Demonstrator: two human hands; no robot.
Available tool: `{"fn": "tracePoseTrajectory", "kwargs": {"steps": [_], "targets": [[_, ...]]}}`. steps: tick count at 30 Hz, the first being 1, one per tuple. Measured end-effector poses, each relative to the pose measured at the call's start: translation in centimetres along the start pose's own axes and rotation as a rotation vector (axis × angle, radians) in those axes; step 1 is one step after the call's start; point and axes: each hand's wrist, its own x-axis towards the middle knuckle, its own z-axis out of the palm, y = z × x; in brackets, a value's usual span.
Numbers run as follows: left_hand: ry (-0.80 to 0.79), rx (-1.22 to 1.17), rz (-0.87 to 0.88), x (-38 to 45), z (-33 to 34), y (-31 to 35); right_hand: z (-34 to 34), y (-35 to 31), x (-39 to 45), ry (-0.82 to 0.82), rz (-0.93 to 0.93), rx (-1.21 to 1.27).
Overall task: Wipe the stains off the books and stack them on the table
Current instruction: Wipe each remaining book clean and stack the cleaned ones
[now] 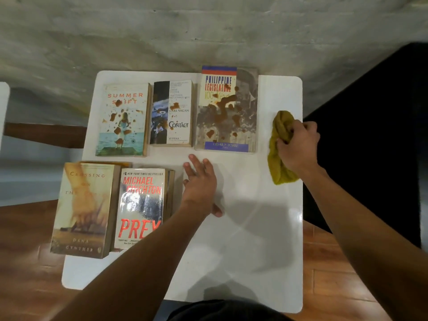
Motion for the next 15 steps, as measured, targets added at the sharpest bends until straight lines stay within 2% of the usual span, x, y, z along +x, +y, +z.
{"fn": "tracePoseTrajectory", "kwargs": {"steps": [4,6,11,15], "targets": [[0.003,-0.016,-0.013,0.3,-0.3,0.1,-0.7,-0.3,-1.2,0.044,-0.027,0.237],[-0.003,-0.035,-0.011,0.3,-0.3,0.5,-1.6,-0.1,-2.0,0.004,0.005,0.423],[0.0,-0.032,-0.019,-0.1,0.2,0.2,-3.2,-0.5,-4.0,-0.337,0.209,1.354],[-0.002,-0.038,-0.022,-0.2,0.8,0.4,-4.2,-2.0,-6.1,-0.514,0.331,1.556]]}}
